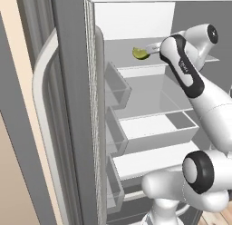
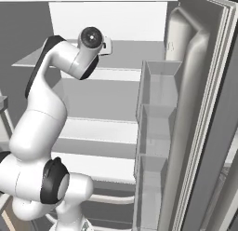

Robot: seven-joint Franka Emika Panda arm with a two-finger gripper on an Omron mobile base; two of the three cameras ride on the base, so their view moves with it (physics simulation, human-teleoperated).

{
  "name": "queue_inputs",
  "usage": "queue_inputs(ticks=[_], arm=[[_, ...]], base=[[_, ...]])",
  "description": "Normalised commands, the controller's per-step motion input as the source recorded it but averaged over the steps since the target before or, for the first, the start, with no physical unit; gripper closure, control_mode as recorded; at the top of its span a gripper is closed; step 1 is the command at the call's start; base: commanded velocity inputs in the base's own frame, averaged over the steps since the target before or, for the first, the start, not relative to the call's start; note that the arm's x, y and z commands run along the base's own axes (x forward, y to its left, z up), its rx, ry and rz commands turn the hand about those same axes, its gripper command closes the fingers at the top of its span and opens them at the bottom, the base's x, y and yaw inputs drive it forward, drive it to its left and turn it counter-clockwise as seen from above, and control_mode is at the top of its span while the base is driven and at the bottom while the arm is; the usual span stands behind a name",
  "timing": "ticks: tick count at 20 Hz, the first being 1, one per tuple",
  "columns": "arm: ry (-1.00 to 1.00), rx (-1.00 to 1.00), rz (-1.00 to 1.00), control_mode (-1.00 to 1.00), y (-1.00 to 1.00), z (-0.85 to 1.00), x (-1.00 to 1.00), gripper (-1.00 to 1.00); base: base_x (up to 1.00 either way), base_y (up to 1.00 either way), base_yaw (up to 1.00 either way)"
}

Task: There is a bowl on the dining counter. Grab a lemon wedge from the fridge and place it in the bowl. Then get the liquor bottle and glass cup from the cabinet and place them next to the bowl.

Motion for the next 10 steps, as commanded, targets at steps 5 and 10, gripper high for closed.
queue_inputs(ticks=[5, 10], arm=[[0.0, -0.04, 0.02, -1.0, 0.0, 0.0, 0.0, -1.0], [0.0, 0.0, 0.02, -1.0, 0.0, 0.0, 0.15, -1.0]], base=[[0.0, 0.0, 0.0], [0.0, 0.0, 0.0]])
